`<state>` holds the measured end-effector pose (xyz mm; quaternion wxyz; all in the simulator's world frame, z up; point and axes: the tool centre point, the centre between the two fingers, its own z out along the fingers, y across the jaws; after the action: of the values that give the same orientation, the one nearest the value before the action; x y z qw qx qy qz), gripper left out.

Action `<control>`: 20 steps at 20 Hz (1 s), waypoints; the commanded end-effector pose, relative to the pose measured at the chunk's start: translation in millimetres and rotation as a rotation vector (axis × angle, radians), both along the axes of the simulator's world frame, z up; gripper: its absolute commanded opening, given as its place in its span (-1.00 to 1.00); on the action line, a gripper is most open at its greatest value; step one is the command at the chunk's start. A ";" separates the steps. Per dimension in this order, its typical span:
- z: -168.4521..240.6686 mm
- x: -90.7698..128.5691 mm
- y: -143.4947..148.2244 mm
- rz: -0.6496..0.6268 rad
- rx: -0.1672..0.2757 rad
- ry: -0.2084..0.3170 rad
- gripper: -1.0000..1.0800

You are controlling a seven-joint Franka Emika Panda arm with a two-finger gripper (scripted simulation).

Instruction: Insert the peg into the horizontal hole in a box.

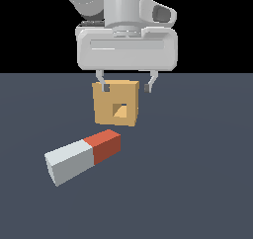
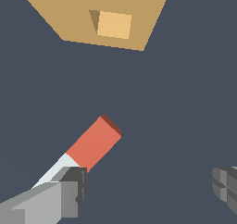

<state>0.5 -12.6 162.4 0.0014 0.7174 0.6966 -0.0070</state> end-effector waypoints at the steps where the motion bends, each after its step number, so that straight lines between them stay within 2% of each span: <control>1: 0.0 0.0 0.0 0.000 0.000 0.000 0.92; 10: -9.7 -10.3 -13.5 -0.086 0.001 -0.001 0.92; 15: -23.4 -26.7 -30.8 -0.207 0.002 -0.003 0.92; 20: -43.1 -53.5 -51.7 -0.379 0.003 -0.006 0.92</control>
<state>-44.0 -57.9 125.6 0.0012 0.8203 0.5720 -0.0041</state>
